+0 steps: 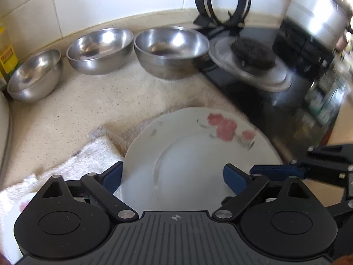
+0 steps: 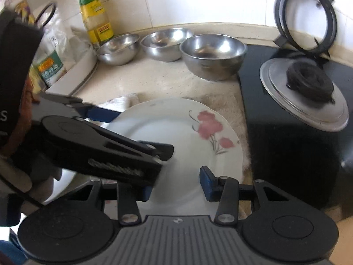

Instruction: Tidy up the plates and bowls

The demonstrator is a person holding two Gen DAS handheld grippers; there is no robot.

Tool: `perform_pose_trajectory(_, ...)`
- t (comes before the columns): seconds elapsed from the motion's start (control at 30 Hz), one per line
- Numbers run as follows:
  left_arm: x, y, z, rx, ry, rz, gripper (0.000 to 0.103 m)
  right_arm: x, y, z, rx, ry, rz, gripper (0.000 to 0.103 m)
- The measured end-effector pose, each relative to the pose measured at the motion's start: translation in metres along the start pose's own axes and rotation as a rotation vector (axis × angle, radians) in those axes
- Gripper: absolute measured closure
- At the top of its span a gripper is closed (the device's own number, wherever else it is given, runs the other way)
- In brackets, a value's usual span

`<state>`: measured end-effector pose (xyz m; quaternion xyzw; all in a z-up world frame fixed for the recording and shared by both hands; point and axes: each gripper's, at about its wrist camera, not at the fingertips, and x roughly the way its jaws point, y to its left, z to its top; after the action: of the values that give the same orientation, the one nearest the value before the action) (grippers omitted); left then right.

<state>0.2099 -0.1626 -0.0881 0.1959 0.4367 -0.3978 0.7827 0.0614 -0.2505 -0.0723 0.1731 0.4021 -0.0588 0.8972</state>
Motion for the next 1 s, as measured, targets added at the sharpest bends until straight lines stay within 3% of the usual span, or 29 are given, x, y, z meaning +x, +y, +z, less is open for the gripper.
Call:
perform_pose_trajectory(0.1, -0.004, 0.008, -0.002, -0.037, -0.005, -0.04, 0.01, -0.016, -0.023, -0.01, 0.078, -0.04, -0.034, 0.056)
perform_pose_trajectory(0.23, -0.007, 0.013, -0.011, -0.03, 0.004, -0.043, 0.01, -0.013, -0.045, -0.018, 0.164, 0.0, 0.013, 0.055)
perform_pose_trajectory(0.33, -0.006, 0.007, -0.013, 0.011, 0.002, -0.034, 0.009, -0.016, -0.053, -0.021, 0.204, -0.037, 0.09, 0.056)
perform_pose_trajectory(0.43, -0.004, 0.006, -0.01, 0.022, 0.003, -0.056, 0.008, -0.008, -0.053, -0.019, 0.23, -0.047, 0.09, 0.055)
perform_pose_trajectory(0.53, -0.002, 0.007, -0.009, 0.021, 0.006, -0.062, 0.006, -0.005, -0.068, -0.023, 0.329, -0.067, 0.16, 0.054)
perform_pose_trajectory(0.77, -0.002, 0.001, -0.009, 0.012, 0.008, -0.05, 0.004, -0.009, -0.068, -0.019, 0.321, -0.069, 0.15, 0.054)
perform_pose_trajectory(1.0, -0.014, 0.01, -0.006, -0.075, -0.014, -0.082, 0.006, -0.016, -0.071, -0.005, 0.325, -0.092, 0.157, 0.054)
